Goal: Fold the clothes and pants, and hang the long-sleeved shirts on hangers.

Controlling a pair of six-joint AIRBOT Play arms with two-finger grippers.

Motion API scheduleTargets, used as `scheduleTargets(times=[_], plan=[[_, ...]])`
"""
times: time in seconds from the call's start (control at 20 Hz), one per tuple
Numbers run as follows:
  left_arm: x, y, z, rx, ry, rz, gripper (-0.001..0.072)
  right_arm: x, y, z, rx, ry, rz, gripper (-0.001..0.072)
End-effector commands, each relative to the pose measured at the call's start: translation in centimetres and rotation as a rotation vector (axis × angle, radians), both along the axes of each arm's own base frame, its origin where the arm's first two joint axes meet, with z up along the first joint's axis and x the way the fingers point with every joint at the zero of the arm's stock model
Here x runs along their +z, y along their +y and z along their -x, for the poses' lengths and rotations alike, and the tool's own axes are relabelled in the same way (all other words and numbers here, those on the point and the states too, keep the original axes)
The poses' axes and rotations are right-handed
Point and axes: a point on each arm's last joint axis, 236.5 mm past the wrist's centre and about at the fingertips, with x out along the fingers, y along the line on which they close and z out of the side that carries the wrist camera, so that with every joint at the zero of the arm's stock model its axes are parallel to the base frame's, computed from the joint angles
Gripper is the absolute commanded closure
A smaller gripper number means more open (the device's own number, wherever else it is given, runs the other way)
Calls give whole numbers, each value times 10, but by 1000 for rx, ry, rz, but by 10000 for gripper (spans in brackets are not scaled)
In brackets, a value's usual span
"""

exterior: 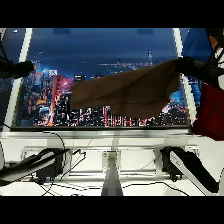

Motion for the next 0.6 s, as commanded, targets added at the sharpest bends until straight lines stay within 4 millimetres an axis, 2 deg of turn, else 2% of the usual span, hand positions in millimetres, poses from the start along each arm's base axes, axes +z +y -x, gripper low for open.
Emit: scheduleTargets(times=[0.0, 0.1, 0.15, 0.2, 0.25, 0.35, 0.55], plan=[[-46, -39, 34, -63, 200, 197, 335, -24, -20, 21, -1, 134, 64, 695], [-59, -103, 35, -170, 213, 448, 335, -30, -19, 20, 1, 150, 61, 695], [-59, -137, 33, -225, 194, 580, 290, -31, -20, 19, 1, 153, 61, 695], [-60, -164, 30, -273, 178, 679, 167, -32, -20, 19, 0, 155, 60, 695], [-64, -183, 27, -294, 174, 741, 143, -32, -20, 19, 1, 157, 60, 695], [-82, -212, 24, -327, 202, 786, 143, -33, -20, 19, 1, 160, 60, 695], [-127, -253, 25, -449, 243, 731, 142, -33, -20, 19, 1, 160, 60, 695]])
